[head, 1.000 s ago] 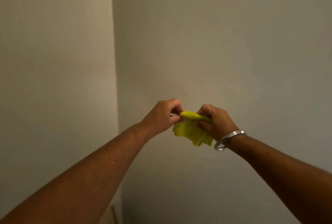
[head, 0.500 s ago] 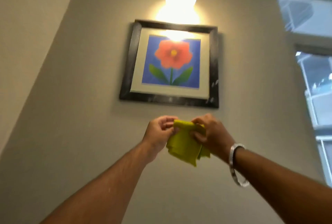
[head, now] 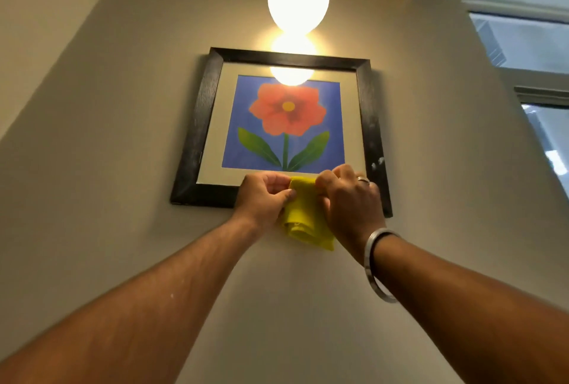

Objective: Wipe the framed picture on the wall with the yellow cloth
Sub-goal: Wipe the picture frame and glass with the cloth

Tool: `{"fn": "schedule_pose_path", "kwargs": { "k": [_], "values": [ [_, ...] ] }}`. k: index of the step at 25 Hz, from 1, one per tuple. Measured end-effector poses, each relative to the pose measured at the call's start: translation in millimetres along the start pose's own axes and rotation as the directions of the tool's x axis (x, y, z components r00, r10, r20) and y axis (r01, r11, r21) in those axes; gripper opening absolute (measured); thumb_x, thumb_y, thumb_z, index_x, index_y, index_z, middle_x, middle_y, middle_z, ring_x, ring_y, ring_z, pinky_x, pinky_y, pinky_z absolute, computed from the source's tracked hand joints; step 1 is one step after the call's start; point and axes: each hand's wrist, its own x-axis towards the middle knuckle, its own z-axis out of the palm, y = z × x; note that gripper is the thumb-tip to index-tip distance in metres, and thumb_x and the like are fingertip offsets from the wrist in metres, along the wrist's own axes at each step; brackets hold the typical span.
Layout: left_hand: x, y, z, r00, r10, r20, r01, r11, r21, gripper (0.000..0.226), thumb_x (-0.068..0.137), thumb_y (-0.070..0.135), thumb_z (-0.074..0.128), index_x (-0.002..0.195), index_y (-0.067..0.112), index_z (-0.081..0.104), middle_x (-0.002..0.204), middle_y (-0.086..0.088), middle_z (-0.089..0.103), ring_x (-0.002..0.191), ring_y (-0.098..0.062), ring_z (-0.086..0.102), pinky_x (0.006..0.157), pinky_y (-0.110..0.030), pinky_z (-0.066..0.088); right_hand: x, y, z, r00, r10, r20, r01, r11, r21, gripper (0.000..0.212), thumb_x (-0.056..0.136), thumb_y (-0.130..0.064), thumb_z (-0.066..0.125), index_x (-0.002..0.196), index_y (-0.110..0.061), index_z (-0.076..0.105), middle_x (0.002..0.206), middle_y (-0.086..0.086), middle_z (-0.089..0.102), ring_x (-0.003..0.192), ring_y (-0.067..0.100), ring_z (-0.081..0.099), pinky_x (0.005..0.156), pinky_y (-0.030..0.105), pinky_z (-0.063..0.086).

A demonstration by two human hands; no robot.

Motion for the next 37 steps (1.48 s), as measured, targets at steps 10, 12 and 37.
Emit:
{"fn": "schedule_pose_path", "kwargs": {
  "k": [10,12,37],
  "values": [
    [9,-68,-124,0.858,0.501,0.115,-0.26,0.232,0.937,0.097,0.08,0.073,0.035,0.153,0.012,0.019,0.162,-0.015,0.02,0.149,-0.032,0.019,0.121,-0.048,0.012,-28,-19,39,0.998,0.007,0.066,-0.005,1.0,-0.026,0.055,0.09,-0.042,0.045,0.143,-0.028,0.035,0.148,0.014,0.04,0.131,0.041,0.042,0.097,0.052,0.049],
    [15,-73,-123,0.895,0.437,0.088,-0.219,0.261,0.94,0.108,0.075,0.08,0.029,0.154,0.009,0.009,0.164,-0.014,0.006,0.151,-0.03,0.008,0.123,-0.044,0.008,-33,-25,49,0.993,0.102,0.059,-0.103,0.995,0.012,0.063,0.087,-0.061,0.029,0.145,-0.035,0.025,0.158,0.01,0.023,0.143,0.041,0.022,0.108,0.054,0.035],
    [14,-75,-123,0.875,0.468,0.122,-0.23,0.18,0.956,0.099,0.078,0.071,0.026,0.153,0.006,0.017,0.163,-0.017,0.013,0.151,-0.029,0.015,0.123,-0.043,0.014,-37,11,55,0.937,0.348,-0.042,-0.346,0.937,0.052,0.066,0.079,-0.041,0.034,0.145,-0.037,0.029,0.159,0.011,0.023,0.146,0.034,0.017,0.12,0.048,0.02]
  ]
}}
